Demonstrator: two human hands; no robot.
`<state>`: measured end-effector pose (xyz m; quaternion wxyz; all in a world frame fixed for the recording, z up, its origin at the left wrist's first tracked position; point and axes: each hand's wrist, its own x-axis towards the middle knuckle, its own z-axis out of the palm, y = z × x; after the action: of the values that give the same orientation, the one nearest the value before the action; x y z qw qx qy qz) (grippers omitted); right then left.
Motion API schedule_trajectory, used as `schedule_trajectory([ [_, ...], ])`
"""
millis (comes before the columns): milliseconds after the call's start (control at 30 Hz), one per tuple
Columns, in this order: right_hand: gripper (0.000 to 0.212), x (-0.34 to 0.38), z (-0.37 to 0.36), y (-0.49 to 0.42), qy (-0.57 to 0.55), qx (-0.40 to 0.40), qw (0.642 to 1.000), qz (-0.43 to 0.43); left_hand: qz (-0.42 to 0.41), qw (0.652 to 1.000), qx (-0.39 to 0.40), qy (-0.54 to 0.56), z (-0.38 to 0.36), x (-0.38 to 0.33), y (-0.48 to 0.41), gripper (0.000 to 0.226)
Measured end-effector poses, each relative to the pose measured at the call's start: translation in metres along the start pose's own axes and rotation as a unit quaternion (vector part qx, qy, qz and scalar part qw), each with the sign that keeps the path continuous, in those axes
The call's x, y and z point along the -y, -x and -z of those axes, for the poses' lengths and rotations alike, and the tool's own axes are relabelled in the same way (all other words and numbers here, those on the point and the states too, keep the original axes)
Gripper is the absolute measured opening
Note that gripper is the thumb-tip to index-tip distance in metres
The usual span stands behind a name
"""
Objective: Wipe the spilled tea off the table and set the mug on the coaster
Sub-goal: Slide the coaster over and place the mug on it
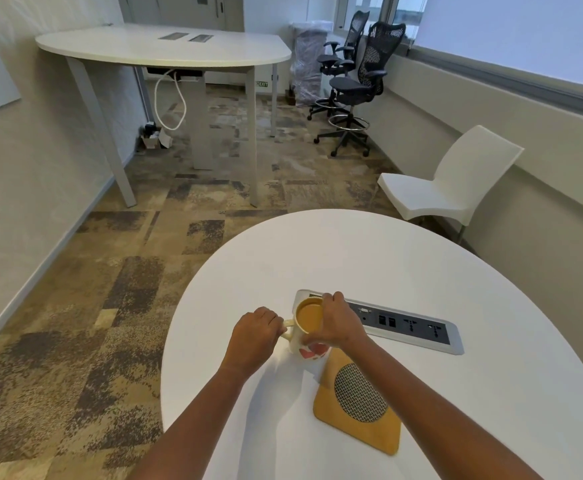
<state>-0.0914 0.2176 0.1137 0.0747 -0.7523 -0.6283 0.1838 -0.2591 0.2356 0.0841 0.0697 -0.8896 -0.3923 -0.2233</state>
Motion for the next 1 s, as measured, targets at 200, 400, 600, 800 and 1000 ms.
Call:
schedule_trajectory([
  [200,0.088,-0.029,0.008,0.029,-0.01,-0.009,0.999,-0.033,-0.027,1.0,0.008,0.012,-0.002,-0.036,-0.004,0.025],
  [400,0.087,-0.055,0.006,0.054,-0.017,-0.012,0.997,-0.07,-0.044,0.998,0.025,0.031,-0.01,-0.068,-0.001,0.025],
  [600,0.093,-0.069,0.001,0.069,-0.02,-0.01,0.995,-0.098,-0.043,0.996,0.051,0.05,-0.018,-0.087,0.003,0.029],
  [800,0.093,-0.07,-0.004,0.073,-0.023,-0.022,0.993,-0.11,-0.024,0.996,0.055,0.068,-0.023,-0.093,0.005,0.029],
  [1000,0.09,-0.065,-0.009,0.075,-0.023,-0.036,0.992,-0.121,-0.028,0.995,0.063,0.065,-0.02,-0.089,0.006,0.03],
])
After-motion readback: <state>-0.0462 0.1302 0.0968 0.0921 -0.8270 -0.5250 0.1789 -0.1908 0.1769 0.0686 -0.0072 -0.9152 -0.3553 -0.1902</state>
